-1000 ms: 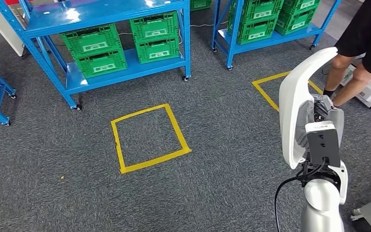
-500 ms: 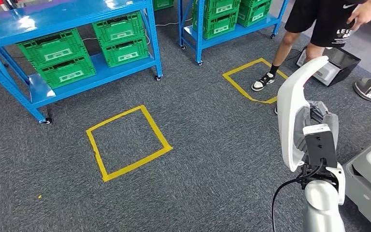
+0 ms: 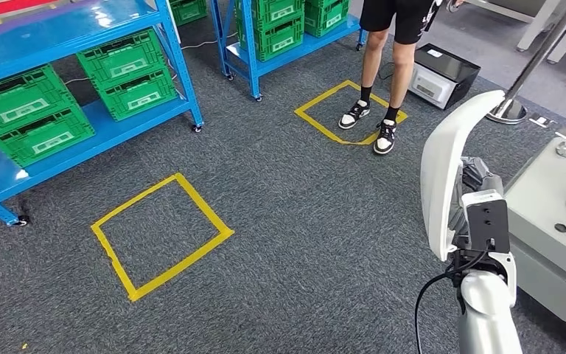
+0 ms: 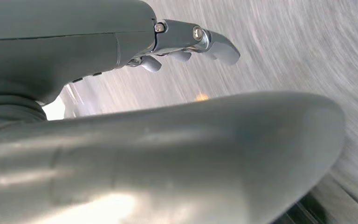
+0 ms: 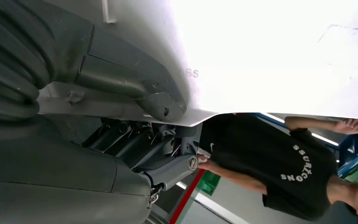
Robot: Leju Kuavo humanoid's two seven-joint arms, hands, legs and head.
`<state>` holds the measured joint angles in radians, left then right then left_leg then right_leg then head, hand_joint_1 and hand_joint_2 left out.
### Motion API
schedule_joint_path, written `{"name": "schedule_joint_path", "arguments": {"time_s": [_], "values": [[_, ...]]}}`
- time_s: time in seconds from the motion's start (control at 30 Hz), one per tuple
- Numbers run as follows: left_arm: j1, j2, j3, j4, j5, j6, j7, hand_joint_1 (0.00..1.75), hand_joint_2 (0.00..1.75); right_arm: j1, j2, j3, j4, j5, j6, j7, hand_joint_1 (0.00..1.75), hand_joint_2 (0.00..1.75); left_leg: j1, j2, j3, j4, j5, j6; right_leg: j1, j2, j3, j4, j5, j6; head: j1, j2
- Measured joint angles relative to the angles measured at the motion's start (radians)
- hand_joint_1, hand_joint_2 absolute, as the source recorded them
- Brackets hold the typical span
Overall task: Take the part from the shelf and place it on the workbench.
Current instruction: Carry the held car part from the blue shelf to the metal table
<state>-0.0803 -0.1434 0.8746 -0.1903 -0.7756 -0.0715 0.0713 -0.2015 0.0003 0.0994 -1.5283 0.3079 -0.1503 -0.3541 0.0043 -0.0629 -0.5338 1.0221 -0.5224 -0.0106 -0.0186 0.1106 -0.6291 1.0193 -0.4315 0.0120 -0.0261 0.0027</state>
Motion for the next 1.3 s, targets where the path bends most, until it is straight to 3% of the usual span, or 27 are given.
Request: {"name": "schedule_joint_path", "arguments": {"time_s": [0.03,0.1,0.17,0.23,0.27,0.3,0.33,0.4,0.43,0.47,0.53,0.57,0.63,0.7,0.77,0.8,0.87,0.9,0.97,1.0,1.07,1.13,1.2,1.27,1.3], "values": [[-0.004,0.001,0.056,0.0,0.096,-0.032,-0.016,0.0,0.0,0.014,-0.007,-0.001,-0.001,-0.017,-0.006,0.001,1.75,1.75,0.001,0.01,0.001,-0.002,0.005,0.008,-0.001,0.007,-0.002,-0.004,0.005,0.007,0.0,0.0],[-0.008,0.0,0.174,0.001,0.243,-0.058,-0.033,0.0,0.0,0.059,-0.024,-0.004,-0.011,-0.045,-0.021,0.003,1.75,1.75,0.004,0.029,0.002,-0.01,0.014,0.023,0.0,-0.023,-0.013,0.015,-0.009,0.017,0.003,0.0],[-0.009,-0.002,0.27,0.001,0.319,-0.042,-0.025,0.0,0.0,0.101,-0.036,-0.006,-0.031,-0.066,-0.027,0.004,1.75,1.75,0.004,0.055,-0.002,-0.014,0.019,0.034,0.003,-0.077,-0.057,0.11,-0.07,0.022,0.009,0.0],[-0.008,-0.002,0.347,0.002,0.368,-0.003,-0.008,0.0,0.0,0.135,-0.041,-0.008,-0.048,-0.084,-0.028,0.002,1.75,1.75,0.001,0.085,-0.007,-0.012,0.019,0.038,0.003,-0.097,-0.118,0.245,-0.134,0.028,0.011,0.0],[-0.009,-0.002,0.382,0.002,0.387,0.018,-0.005,0.0,0.0,0.15,-0.043,-0.009,-0.054,-0.092,-0.027,0.001,1.75,1.75,0.0,0.1,-0.01,-0.011,0.019,0.038,0.003,-0.1,-0.131,0.28,-0.144,0.03,0.011,0.0],[-0.01,-0.002,0.415,0.002,0.403,0.038,-0.004,0.0,0.0,0.162,-0.045,-0.009,-0.056,-0.099,-0.025,0.0,1.75,1.75,-0.001,0.115,-0.011,-0.01,0.018,0.038,0.003,-0.104,-0.123,0.275,-0.135,0.03,0.012,0.0],[-0.013,-0.002,0.442,0.002,0.414,0.051,-0.006,0.0,0.0,0.17,-0.047,-0.009,-0.056,-0.106,-0.022,0.0,1.75,1.75,-0.001,0.129,-0.013,-0.007,0.017,0.037,0.003,-0.111,-0.092,0.228,-0.113,0.029,0.012,0.0],[-0.018,-0.001,0.482,0.002,0.424,0.06,-0.009,0.0,0.0,0.172,-0.048,-0.009,-0.053,-0.121,-0.016,-0.006,1.75,1.75,-0.005,0.155,-0.013,0.0,0.011,0.03,0.006,-0.151,-0.004,0.087,-0.065,0.022,0.011,0.0],[-0.021,-0.001,0.495,0.002,0.424,0.057,-0.011,0.0,0.0,0.17,-0.048,-0.009,-0.05,-0.129,-0.014,-0.011,1.75,1.75,-0.007,0.165,-0.013,0.003,0.007,0.025,0.008,-0.167,0.025,0.037,-0.052,0.015,0.011,0.0],[-0.024,0.0,0.505,0.002,0.423,0.049,-0.012,0.0,0.0,0.167,-0.047,-0.008,-0.045,-0.137,-0.012,-0.017,1.75,1.75,-0.009,0.175,-0.013,0.005,0.004,0.02,0.011,-0.177,0.04,0.012,-0.048,0.009,0.01,0.0],[-0.03,0.002,0.517,0.002,0.417,0.028,-0.012,0.0,0.0,0.16,-0.047,-0.007,-0.032,-0.147,-0.01,-0.025,1.75,1.75,-0.011,0.194,-0.006,0.002,0.002,0.009,0.012,-0.16,0.037,0.006,-0.044,-0.006,0.01,0.0],[-0.033,0.004,0.52,0.002,0.411,0.019,-0.011,0.0,0.0,0.157,-0.046,-0.005,-0.026,-0.149,-0.01,-0.027,1.75,1.75,-0.009,0.189,-0.003,0.003,0.0,0.003,0.01,-0.15,0.036,0.003,-0.04,-0.012,0.01,0.0],[-0.037,0.006,0.521,0.004,0.391,0.009,-0.006,0.0,0.0,0.144,-0.041,-0.002,-0.016,-0.15,-0.014,-0.027,1.75,1.75,-0.005,0.138,-0.018,0.043,-0.031,-0.01,0.004,-0.13,0.033,-0.004,-0.031,-0.024,0.009,0.0],[-0.035,0.008,0.516,0.005,0.342,0.012,-0.004,0.0,0.0,0.13,-0.034,0.001,-0.008,-0.146,-0.019,-0.025,1.75,1.75,-0.002,0.078,-0.07,0.159,-0.097,-0.019,0.001,-0.109,0.028,-0.005,-0.026,-0.031,0.007,0.0],[-0.031,0.012,0.482,0.005,0.231,0.032,-0.011,0.0,0.0,0.121,-0.029,0.002,-0.002,-0.135,-0.021,-0.019,1.75,1.75,-0.001,0.064,-0.121,0.27,-0.138,-0.021,0.001,-0.083,0.023,-0.005,-0.024,-0.032,0.007,0.0],[-0.03,0.013,0.453,0.005,0.158,0.047,-0.017,0.0,0.0,0.119,-0.027,0.002,-0.001,-0.127,-0.021,-0.015,1.75,1.75,-0.001,0.063,-0.125,0.279,-0.13,-0.02,0.001,-0.07,0.022,-0.004,-0.022,-0.031,0.007,0.0],[-0.031,0.015,0.378,0.006,0.022,0.075,-0.028,0.0,0.0,0.112,-0.023,0.002,0.001,-0.113,-0.015,-0.006,1.75,1.75,0.002,0.049,-0.078,0.179,-0.063,-0.017,0.0,-0.045,0.022,-0.003,-0.019,-0.027,0.006,0.0],[-0.033,0.017,0.337,0.006,-0.038,0.082,-0.026,0.0,0.0,0.107,-0.021,0.002,0.001,-0.104,-0.007,0.0,1.75,1.75,0.004,0.02,-0.044,0.106,-0.032,-0.015,0.0,-0.034,0.021,-0.002,-0.018,-0.023,0.006,0.0],[-0.037,0.019,0.253,0.006,-0.129,0.081,-0.012,0.0,0.0,0.095,-0.017,0.003,0.001,-0.087,0.011,0.016,1.75,1.75,0.006,-0.024,-0.003,0.01,-0.002,-0.008,-0.002,-0.012,0.015,0.0,-0.012,-0.012,0.007,0.0],[-0.039,0.02,0.213,0.006,-0.16,0.078,-0.001,0.0,0.0,0.091,-0.014,0.004,0.001,-0.079,0.02,0.026,1.75,1.75,0.004,-0.031,0.001,-0.002,-0.003,-0.003,-0.003,-0.001,0.011,-0.002,-0.008,-0.004,0.007,0.0],[-0.041,0.021,0.152,0.007,-0.187,0.074,0.01,0.0,0.0,0.087,-0.01,0.006,0.0,-0.069,0.029,0.038,1.75,1.75,0.001,-0.005,0.006,-0.009,0.004,0.011,-0.006,0.017,0.005,-0.007,0.0,0.01,0.007,0.0],[-0.041,0.021,0.11,0.007,-0.202,0.074,0.018,0.0,0.0,0.085,-0.008,0.008,-0.002,-0.059,0.032,0.044,1.75,1.75,0.004,0.023,0.011,-0.018,0.014,0.025,-0.003,-0.021,-0.015,0.024,-0.019,0.018,0.009,0.0],[-0.039,0.021,0.076,0.007,-0.215,0.079,0.031,0.0,0.0,0.081,-0.007,0.008,-0.009,-0.037,0.034,0.05,1.75,1.75,0.004,0.053,0.009,-0.021,0.017,0.034,0.002,-0.081,-0.071,0.139,-0.082,0.022,0.011,0.0],[-0.036,0.023,0.054,0.007,-0.219,0.087,0.045,0.0,0.0,0.081,-0.006,0.009,-0.018,-0.014,0.042,0.059,1.75,1.75,0.002,0.084,0.006,-0.019,0.015,0.036,0.002,-0.1,-0.13,0.266,-0.133,0.026,0.012,0.0],[-0.035,0.024,0.049,0.007,-0.217,0.091,0.051,0.0,0.0,0.081,-0.006,0.008,-0.021,-0.008,0.049,0.064,1.75,1.75,0.001,0.099,0.005,-0.017,0.014,0.036,0.001,-0.103,-0.138,0.287,-0.133,0.027,0.012,0.0]]}}
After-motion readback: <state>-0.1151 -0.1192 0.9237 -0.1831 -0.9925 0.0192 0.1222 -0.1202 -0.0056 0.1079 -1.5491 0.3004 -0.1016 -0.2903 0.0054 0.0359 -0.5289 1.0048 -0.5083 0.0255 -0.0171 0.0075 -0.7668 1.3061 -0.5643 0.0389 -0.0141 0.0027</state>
